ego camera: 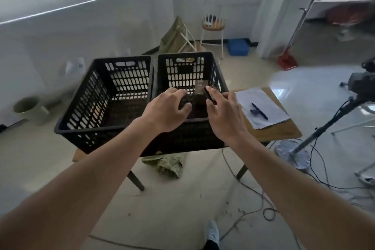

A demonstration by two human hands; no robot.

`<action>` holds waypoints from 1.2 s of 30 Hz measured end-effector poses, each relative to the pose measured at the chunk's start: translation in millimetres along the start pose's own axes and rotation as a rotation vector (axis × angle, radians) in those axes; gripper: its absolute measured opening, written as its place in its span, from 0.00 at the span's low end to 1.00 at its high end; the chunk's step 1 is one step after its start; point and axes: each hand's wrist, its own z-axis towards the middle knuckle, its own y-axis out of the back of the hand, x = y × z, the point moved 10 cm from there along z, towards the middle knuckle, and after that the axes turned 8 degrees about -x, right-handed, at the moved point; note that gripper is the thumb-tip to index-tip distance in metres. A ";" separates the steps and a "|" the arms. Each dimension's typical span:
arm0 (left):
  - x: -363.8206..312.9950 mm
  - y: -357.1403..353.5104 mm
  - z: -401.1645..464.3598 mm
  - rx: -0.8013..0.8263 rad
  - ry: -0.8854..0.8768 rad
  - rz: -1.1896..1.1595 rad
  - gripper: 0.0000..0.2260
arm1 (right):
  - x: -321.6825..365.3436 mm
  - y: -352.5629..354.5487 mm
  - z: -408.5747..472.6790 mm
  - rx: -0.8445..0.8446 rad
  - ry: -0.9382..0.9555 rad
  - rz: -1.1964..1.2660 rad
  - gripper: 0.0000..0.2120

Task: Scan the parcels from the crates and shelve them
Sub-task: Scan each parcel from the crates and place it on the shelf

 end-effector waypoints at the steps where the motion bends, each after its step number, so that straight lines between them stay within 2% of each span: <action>1: -2.6 -11.2 17.4 0.014 0.015 -0.005 0.24 | -10.7 -3.5 16.0 0.014 -0.005 0.003 0.23; 11: -3.3 -78.0 154.8 0.077 0.113 -0.014 0.24 | -76.0 -40.0 141.4 0.124 -0.011 0.004 0.23; 20: 37.2 -144.2 261.4 0.170 0.123 -0.019 0.26 | -108.6 -85.8 241.1 0.092 -0.048 -0.016 0.23; 30: 65.8 -207.1 346.3 0.279 0.114 -0.056 0.24 | -132.4 -126.1 319.5 0.095 -0.088 -0.098 0.23; 36: 76.9 -242.8 370.8 0.340 0.147 -0.043 0.28 | -139.9 -139.4 349.8 0.091 -0.066 -0.088 0.24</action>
